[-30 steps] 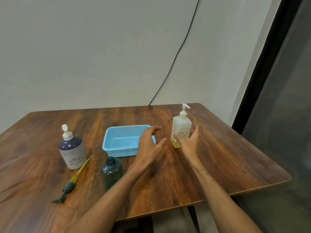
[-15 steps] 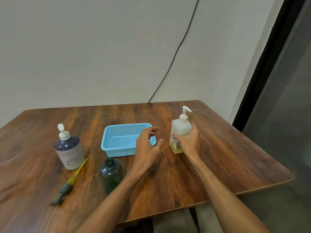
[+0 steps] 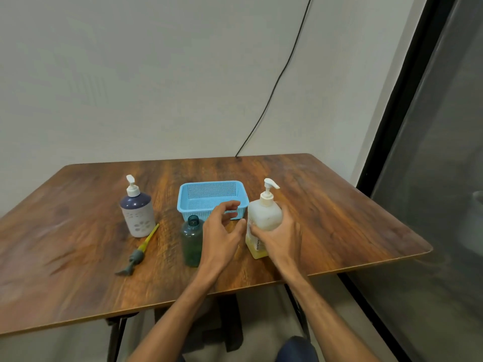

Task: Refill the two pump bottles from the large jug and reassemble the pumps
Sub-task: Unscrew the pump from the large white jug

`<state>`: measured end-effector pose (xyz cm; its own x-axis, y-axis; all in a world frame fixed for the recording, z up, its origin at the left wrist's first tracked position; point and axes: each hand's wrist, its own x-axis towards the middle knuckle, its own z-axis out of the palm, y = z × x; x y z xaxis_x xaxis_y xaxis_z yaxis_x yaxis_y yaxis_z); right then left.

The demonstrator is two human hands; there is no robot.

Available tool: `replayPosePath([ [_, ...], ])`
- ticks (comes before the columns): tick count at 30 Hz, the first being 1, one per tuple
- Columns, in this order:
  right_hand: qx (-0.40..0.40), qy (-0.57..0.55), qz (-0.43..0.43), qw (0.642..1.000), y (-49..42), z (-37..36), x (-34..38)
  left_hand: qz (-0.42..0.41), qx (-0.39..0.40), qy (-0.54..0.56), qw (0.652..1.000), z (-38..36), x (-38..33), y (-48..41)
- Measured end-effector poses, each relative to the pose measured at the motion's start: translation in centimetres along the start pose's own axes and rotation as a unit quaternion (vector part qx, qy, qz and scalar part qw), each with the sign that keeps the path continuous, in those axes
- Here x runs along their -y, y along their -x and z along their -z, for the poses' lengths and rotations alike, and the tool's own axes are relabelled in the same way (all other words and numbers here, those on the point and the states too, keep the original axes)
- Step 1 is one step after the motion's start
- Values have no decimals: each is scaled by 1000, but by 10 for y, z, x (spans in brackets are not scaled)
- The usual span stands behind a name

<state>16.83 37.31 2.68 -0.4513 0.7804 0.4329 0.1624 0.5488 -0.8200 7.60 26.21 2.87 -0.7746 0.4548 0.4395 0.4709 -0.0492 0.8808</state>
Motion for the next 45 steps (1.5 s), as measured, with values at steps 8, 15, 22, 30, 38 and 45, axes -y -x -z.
replayPosePath([
  [8,28,-26,24,999,17,4,5,11,34,16,999,4,1,9],
  [15,212,-145,-44,966,0,38,-17,22,100,-10,995,-13,7,4],
  [22,150,-98,15,984,-29,63,6,18,121,-4,993,-28,14,0],
  [30,64,-72,50,994,-36,29,22,5,121,19,993,-28,23,0],
  [38,156,-60,41,985,-42,30,25,-6,104,18,994,-29,21,2],
  [45,122,-161,9,979,-37,30,30,-9,103,31,994,-30,22,4],
])
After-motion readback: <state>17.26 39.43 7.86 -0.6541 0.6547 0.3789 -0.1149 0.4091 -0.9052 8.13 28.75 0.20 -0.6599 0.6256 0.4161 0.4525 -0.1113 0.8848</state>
